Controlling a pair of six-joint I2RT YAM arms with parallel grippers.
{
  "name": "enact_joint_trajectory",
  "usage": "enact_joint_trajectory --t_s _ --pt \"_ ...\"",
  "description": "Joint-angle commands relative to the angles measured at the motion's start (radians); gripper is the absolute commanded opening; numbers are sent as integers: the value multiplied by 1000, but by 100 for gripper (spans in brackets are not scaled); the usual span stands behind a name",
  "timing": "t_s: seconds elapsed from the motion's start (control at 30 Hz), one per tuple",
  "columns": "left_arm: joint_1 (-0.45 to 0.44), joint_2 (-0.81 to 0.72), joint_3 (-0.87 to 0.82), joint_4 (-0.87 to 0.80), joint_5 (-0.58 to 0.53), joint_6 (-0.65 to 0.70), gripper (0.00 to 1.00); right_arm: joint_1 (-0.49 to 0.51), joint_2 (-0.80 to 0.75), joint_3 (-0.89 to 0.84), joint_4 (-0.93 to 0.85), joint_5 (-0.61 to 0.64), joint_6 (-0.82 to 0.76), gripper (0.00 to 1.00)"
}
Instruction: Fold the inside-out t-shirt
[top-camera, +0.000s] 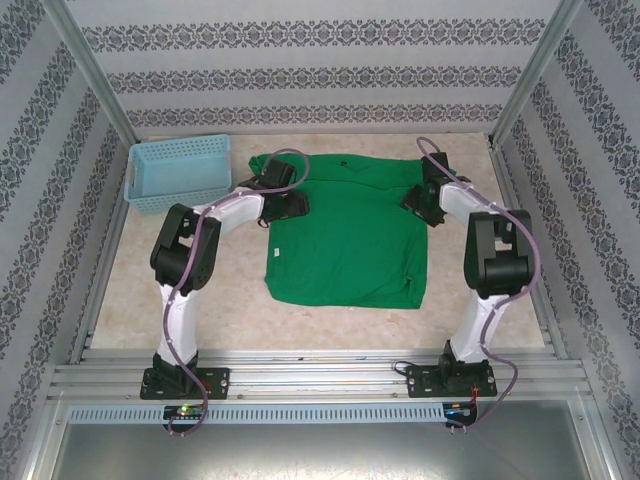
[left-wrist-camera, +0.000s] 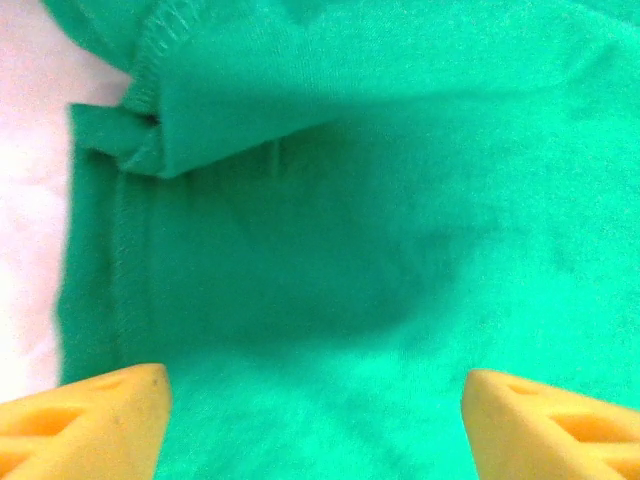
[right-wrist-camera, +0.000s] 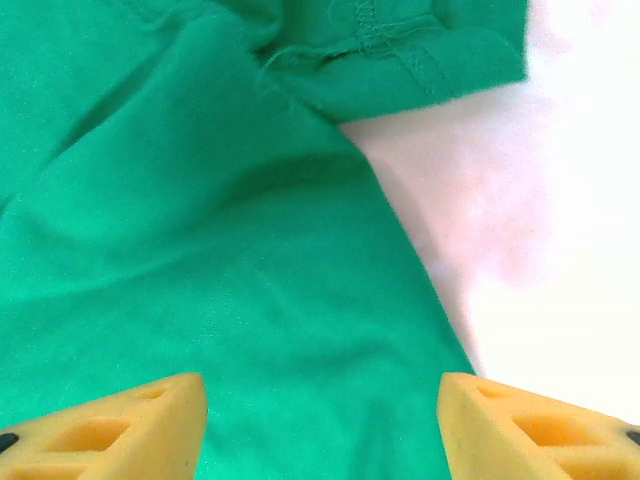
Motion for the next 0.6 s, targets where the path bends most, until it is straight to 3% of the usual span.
enact_joint_trajectory --t_s 0.0,0.23,0.43,0.57 --pt "-91 -192 -77 -85 -98 123 79 31 -222 -104 -46 -1 -55 64" --pt "-351 -394 -309 -30 -144 229 81 115 -600 -460 -6 -2 15 67" --pt "-560 -401 -405 -37 -204 303 80 191 -826 -675 -19 1 79 69" --pt "-636 -359 -429 -59 -217 335 79 208 -901 -759 -25 -6 119 69"
